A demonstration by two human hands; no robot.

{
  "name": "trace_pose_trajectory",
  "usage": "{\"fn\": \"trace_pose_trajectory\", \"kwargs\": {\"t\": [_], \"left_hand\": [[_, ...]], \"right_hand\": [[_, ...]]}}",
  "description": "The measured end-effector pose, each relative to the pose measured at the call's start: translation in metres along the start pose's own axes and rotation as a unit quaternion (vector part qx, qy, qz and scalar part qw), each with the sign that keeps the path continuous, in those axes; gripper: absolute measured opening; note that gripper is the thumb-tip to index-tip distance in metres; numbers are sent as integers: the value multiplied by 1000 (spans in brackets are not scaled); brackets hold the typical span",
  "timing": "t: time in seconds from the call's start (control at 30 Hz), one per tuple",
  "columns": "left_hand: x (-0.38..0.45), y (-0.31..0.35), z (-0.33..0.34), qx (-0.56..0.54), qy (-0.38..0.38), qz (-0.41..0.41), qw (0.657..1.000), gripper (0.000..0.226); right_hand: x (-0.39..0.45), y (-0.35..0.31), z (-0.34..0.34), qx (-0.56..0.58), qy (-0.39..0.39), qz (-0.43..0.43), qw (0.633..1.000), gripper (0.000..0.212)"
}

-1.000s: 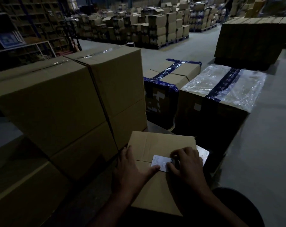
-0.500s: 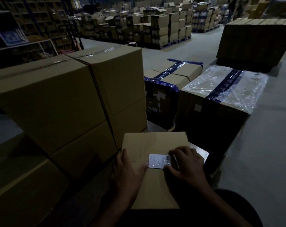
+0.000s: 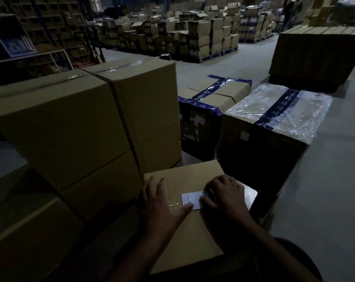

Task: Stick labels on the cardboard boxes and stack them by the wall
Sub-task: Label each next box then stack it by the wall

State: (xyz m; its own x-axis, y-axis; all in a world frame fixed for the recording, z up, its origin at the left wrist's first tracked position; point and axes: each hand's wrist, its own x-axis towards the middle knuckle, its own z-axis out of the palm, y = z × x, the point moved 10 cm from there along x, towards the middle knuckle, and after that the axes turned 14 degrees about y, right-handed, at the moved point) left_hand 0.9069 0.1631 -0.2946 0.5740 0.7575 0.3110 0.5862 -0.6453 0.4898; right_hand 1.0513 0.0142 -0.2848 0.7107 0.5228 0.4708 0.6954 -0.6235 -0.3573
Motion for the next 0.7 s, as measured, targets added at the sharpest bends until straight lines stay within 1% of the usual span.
{"fn": "trace_pose_trajectory", "kwargs": {"t": [0.07,0.17,0.33,0.43,0.5,0.6,0.7], "left_hand": [[0,2,4,11,-14,8,1000,105],[0,0,4,-1,-2,8,1000,100],[2,-4,8,5,-3,9,1000,103],[3,-4,8,4,-3,11,1000,104],[2,-4,8,2,-6,10,1000,101],[1,-3,6,-6,1,12,1000,98],[1,-3,4,-20,4,5,1000,95]], "right_hand": [[-1,0,2,-2,5,3,1000,47],[-2,1,2,-2,16,-7,1000,43],[-2,1,7,6,4,-13,1000,36],[1,3,8,14,-10,-7,1000,41],[1,3,9,17,-18,-3,1000,46],[0,0,5,11,-6,-3,1000,46],[1,-4,7,-10,-36,6,999,60]]}}
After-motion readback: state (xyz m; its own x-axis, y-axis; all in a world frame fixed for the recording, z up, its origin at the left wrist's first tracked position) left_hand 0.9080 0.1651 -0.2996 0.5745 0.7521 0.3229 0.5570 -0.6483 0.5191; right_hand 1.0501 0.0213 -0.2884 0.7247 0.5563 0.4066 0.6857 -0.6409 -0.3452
